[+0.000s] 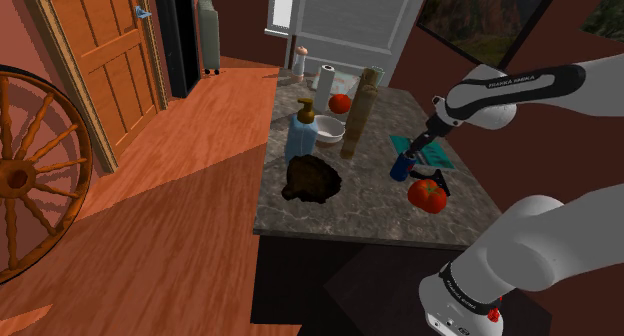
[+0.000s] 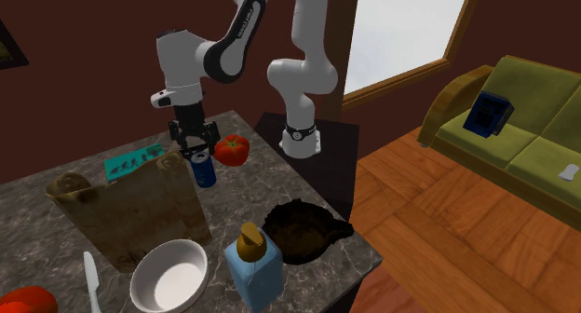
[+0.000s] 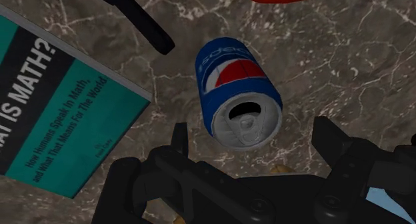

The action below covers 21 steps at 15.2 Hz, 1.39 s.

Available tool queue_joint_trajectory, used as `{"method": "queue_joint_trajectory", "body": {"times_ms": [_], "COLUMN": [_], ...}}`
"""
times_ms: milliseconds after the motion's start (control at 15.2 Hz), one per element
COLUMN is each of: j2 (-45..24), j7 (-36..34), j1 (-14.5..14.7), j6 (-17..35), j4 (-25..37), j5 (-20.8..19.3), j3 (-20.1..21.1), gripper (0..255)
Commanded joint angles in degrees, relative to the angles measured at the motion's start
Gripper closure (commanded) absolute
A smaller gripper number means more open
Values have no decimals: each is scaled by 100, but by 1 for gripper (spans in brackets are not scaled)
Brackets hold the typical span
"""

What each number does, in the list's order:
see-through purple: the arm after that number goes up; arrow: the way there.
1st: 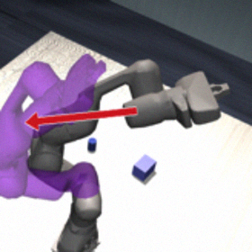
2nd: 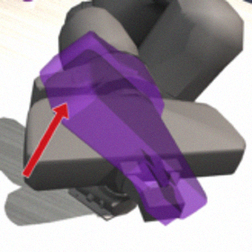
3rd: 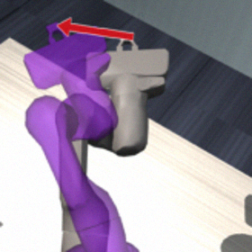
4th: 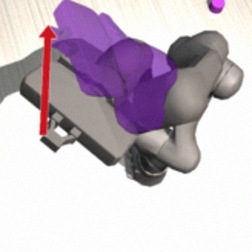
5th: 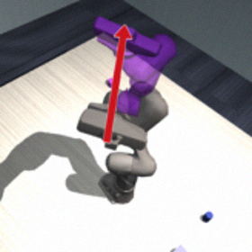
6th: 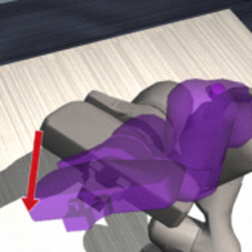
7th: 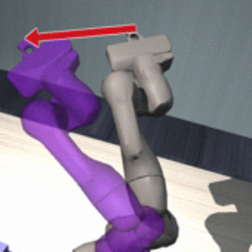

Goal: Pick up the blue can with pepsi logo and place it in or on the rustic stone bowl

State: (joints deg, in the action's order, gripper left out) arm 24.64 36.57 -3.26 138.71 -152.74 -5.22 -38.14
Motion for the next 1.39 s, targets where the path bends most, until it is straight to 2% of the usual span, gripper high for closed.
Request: {"method": "queue_joint_trajectory", "body": {"times_ms": [0,396,858,924,1320], "j2": [-187,-656,-656,-656,-652], "j7": [95,351,351,351,351], "j1": [106,423,422,422,418], "j6": [231,776,775,775,775], "j4": [-46,-155,-154,-154,-158], "j5": [98,446,446,446,443], "j3": [-99,-346,-345,-345,-345], "gripper": [0,0,0,255,255]}}
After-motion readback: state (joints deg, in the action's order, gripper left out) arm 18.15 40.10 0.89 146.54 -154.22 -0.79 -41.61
